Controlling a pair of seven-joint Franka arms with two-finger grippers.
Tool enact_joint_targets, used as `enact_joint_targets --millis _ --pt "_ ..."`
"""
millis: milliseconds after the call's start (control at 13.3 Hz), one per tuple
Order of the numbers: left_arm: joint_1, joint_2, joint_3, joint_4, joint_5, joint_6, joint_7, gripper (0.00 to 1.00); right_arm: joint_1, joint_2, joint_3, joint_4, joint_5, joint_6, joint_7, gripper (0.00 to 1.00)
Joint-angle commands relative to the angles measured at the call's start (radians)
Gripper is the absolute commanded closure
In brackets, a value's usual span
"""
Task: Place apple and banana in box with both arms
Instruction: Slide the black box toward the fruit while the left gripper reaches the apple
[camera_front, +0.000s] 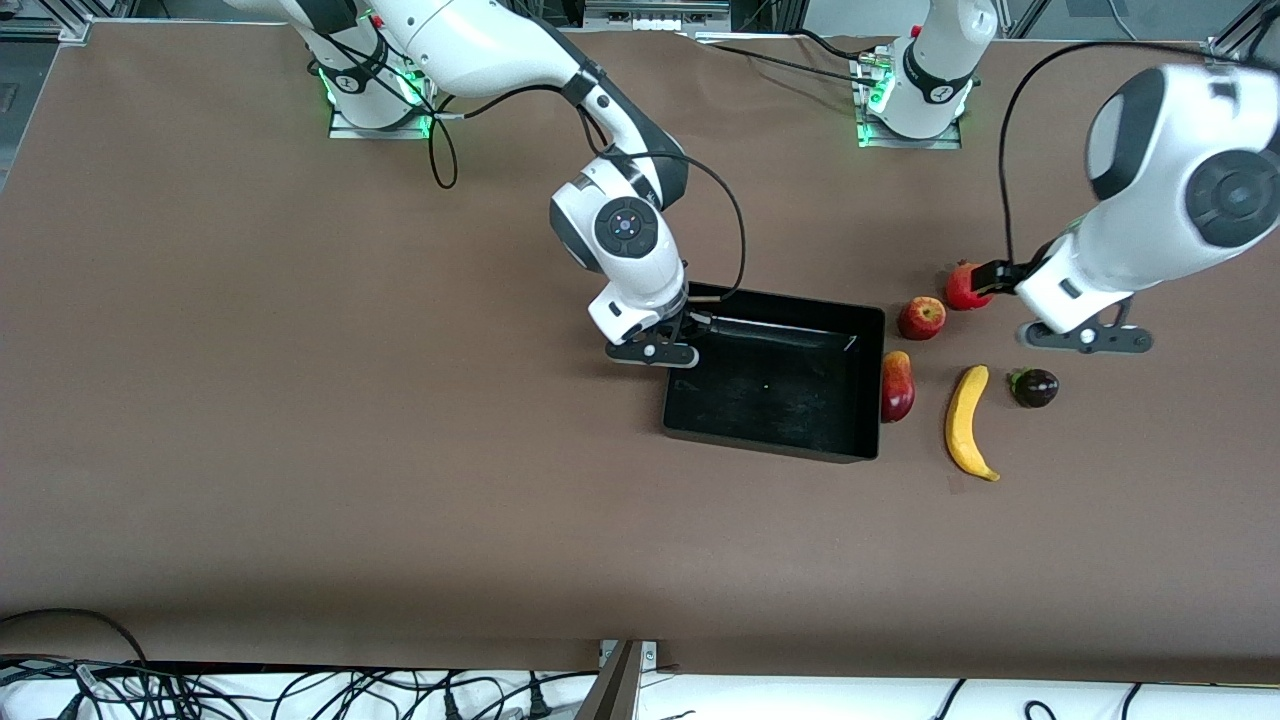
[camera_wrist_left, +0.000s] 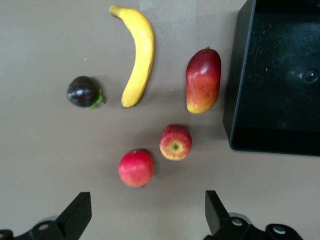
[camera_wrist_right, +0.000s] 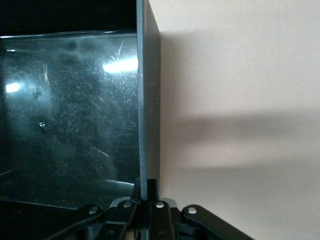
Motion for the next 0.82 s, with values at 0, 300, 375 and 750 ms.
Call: enact_joint_targets --millis 0,300,375,750 --pt "-0.001 -0.041 -0.006 -0.227 0.0 0.255 0.017 0.0 0.012 0.003 -0.01 0.036 0.013 0.001 -0.021 1.0" --pt "-0.002 -0.032 -0.012 -0.411 0.0 0.519 0.053 0.0 0.003 -0.014 -0.014 0.04 0.015 -0.008 -0.071 0.0" --pt "0.001 -0.02 -0.012 -0.415 0.0 0.536 0.128 0.0 0.0 -0.024 -0.021 0.04 0.015 -0.013 -0.073 0.0" --pt "-0.002 0.02 -0.012 -0.528 0.0 0.717 0.265 0.0 -0.156 -0.199 -0.042 0.056 0.012 -0.284 -0.296 0.0"
